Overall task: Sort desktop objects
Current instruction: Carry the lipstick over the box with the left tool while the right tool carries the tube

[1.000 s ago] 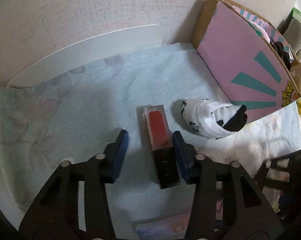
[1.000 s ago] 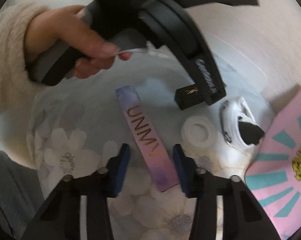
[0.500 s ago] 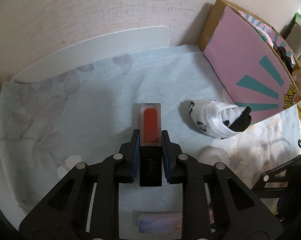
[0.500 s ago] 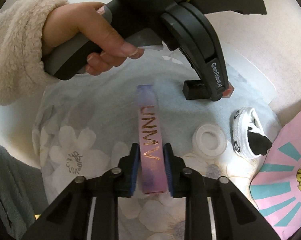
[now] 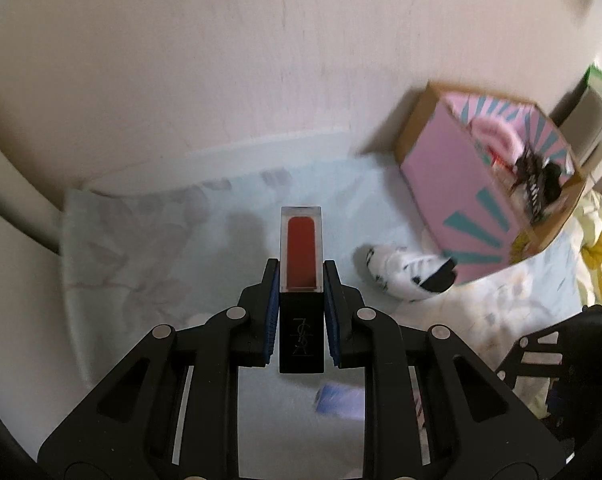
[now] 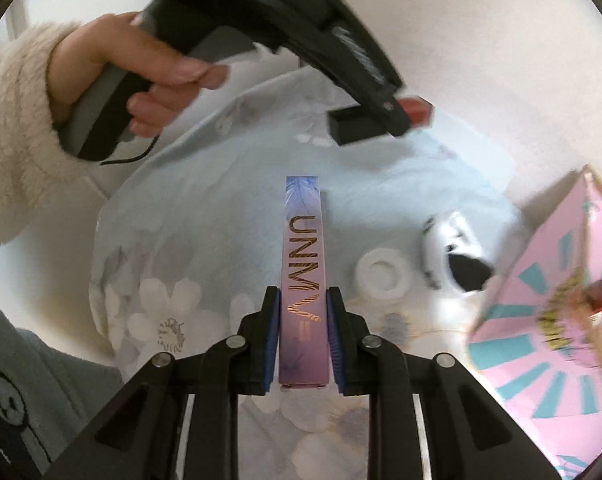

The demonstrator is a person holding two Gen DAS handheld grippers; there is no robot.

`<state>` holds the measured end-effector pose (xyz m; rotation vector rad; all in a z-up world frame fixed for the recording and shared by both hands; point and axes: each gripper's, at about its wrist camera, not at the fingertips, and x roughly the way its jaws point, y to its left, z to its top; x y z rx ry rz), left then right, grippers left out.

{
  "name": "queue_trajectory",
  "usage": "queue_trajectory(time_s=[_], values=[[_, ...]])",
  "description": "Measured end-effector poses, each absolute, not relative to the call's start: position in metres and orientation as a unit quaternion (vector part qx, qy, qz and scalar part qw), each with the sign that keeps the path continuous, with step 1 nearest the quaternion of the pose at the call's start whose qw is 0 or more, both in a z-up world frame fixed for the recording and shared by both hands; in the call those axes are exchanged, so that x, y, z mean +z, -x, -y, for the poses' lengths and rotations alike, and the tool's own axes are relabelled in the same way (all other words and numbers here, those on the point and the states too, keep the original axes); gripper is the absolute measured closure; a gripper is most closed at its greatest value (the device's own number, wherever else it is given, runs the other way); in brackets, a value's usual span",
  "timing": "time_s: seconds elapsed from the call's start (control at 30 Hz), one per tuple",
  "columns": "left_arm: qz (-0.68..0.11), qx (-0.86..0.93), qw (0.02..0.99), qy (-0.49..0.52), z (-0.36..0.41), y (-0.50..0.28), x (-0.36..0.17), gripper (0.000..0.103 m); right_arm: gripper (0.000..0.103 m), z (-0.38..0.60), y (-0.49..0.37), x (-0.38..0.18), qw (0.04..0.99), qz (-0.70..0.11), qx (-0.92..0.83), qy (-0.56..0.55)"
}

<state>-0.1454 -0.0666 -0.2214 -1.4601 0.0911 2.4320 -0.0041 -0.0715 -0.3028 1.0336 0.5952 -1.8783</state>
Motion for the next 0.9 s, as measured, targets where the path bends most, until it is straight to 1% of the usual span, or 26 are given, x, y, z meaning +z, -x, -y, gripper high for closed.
queue_trajectory(time_s=[0.07,0.13,0.23,0.4,0.47,0.63,0.9], values=[[-0.030,0.855,0.149,0.496,0.068,0.153,-0.197,0.085,0.082,0.070,0.008,-0.287,0.435,-0.239,-0.763,-0.413],[-0.035,0.862,0.147,0.484,0.063,0.156,-0.185,0.085,0.082,0.064,0.008,-0.270,0.429,-0.238,-0.770,-0.407],[-0.042,0.870,0.149,0.468,0.056,0.155,-0.155,0.085,0.082,0.023,0.015,-0.247,0.422,-0.236,-0.782,-0.393],[-0.050,0.881,0.163,0.440,0.038,0.153,-0.102,0.085,0.082,0.009,0.019,-0.212,0.404,-0.236,-0.801,-0.374],[-0.050,0.883,0.170,0.435,0.025,0.153,-0.092,0.085,0.082,-0.005,0.029,-0.195,0.396,-0.232,-0.807,-0.371],[-0.044,0.883,0.196,0.423,-0.008,0.153,-0.066,0.085,0.082,-0.041,0.040,-0.173,0.372,-0.225,-0.824,-0.364],[-0.056,0.875,0.231,0.422,-0.075,0.158,-0.063,0.085,0.082,-0.114,0.065,-0.163,0.327,-0.207,-0.843,-0.374]])
